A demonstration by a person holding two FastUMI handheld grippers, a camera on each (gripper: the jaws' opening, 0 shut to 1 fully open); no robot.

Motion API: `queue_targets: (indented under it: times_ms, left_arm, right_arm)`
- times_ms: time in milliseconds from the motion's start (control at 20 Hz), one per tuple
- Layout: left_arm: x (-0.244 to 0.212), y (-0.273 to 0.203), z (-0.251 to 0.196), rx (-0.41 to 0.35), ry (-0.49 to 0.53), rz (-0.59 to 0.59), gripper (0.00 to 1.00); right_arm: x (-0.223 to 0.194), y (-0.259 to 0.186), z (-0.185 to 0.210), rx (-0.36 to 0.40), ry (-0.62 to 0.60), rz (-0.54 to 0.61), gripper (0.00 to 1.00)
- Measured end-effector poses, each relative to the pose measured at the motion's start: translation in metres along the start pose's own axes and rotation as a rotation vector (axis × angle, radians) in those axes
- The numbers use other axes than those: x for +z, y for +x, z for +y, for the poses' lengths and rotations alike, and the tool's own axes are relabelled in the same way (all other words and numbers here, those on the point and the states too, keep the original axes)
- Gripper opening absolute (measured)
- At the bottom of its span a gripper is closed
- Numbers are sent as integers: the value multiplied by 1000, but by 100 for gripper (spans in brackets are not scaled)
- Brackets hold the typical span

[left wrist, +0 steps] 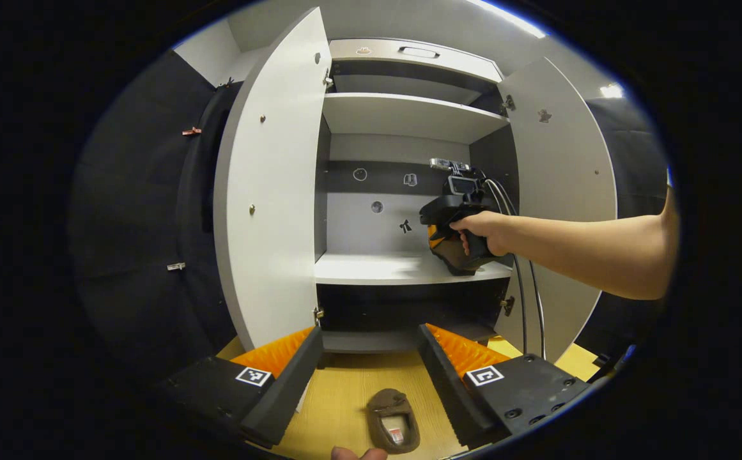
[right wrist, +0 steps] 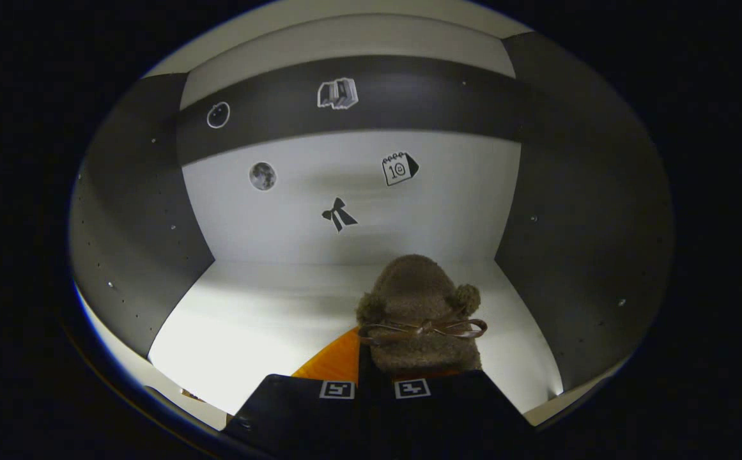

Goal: Grab one shoe with the right hand and put it into the shoe cabinet, grab the other shoe with the left hand and put it into the shoe cabinet; then close the right door with the right hand and the left door with the left hand.

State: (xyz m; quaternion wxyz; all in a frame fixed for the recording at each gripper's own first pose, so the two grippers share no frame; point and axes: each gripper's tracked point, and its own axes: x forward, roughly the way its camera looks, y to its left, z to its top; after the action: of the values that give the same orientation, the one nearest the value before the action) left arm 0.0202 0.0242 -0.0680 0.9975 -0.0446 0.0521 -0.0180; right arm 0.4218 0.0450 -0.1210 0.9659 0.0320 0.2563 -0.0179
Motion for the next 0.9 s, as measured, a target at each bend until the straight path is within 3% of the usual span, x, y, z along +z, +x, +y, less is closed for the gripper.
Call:
queue_targets:
  times_ms: [350, 450, 550, 600, 650, 700, 800, 850, 900]
  left_arm:
    - [-5, -5, 7, 27, -24, 20, 95]
    - [-3, -6, 7, 28, -32, 14, 95]
    - [-1, -6, 7, 30, -32, 5, 95]
    - [0, -6, 7, 29, -31, 1, 95]
    - [-1, -6, 5, 27, -30, 0, 95]
    - [-1, -6, 4, 25, -32, 0, 95]
    - [-3, -5, 1, 17, -30, 3, 95]
    - [-5, -4, -1, 14, -25, 4, 95]
    - [-7, -4, -3, 11, -19, 10, 95]
  right_arm:
    - [-2, 14, 0, -18, 77, 27, 10]
    - [-3, 11, 0, -16, 61, 32, 18]
    - [-6, 1, 3, 1, 38, 43, 20]
    - [-5, -6, 4, 6, 26, 41, 42]
    - [-4, -15, 5, 9, 12, 37, 40]
    - [-4, -22, 6, 15, 4, 34, 55]
    - [0, -40, 8, 32, -9, 11, 68]
    - [1, -51, 10, 44, -10, 1, 67]
    - [3, -63, 12, 61, 0, -24, 83]
